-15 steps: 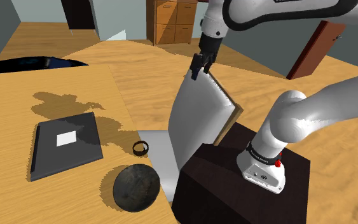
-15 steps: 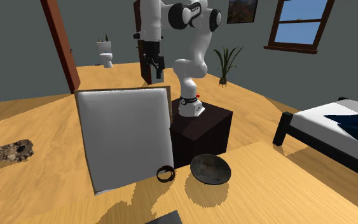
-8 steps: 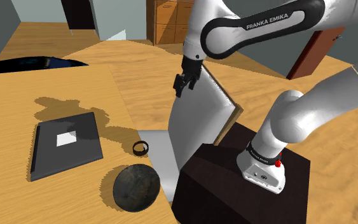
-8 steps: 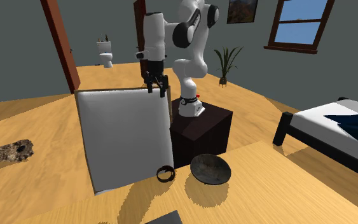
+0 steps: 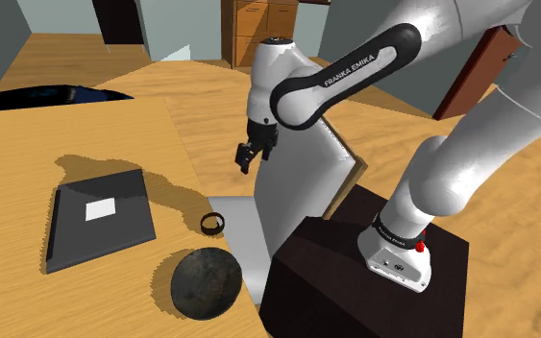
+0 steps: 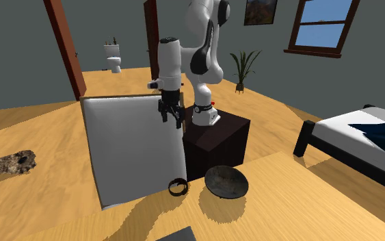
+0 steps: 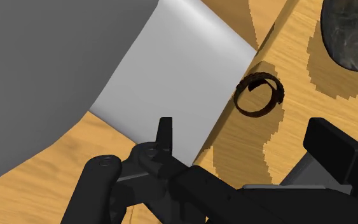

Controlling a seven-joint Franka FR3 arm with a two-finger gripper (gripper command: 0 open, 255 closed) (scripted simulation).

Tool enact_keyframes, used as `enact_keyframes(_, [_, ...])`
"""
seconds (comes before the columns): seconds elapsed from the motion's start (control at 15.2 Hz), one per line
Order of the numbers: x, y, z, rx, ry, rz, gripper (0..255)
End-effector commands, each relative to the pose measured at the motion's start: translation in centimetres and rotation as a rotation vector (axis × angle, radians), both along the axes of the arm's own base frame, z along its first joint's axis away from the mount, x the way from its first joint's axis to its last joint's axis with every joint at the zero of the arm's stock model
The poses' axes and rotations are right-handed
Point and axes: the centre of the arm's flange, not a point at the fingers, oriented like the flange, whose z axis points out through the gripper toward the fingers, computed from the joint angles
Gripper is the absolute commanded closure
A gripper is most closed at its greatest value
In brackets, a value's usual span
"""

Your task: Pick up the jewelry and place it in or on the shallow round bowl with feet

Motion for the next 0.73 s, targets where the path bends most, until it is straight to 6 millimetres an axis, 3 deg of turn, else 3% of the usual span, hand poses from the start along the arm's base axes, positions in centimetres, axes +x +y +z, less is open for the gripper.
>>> enact_keyframes(0.0, [1.0,1.4,-1.8,0.002,0.001,0.000,0])
enact_keyframes(0.66, [5.2,8.6,-12.1,0.002,0.014,0.003,0])
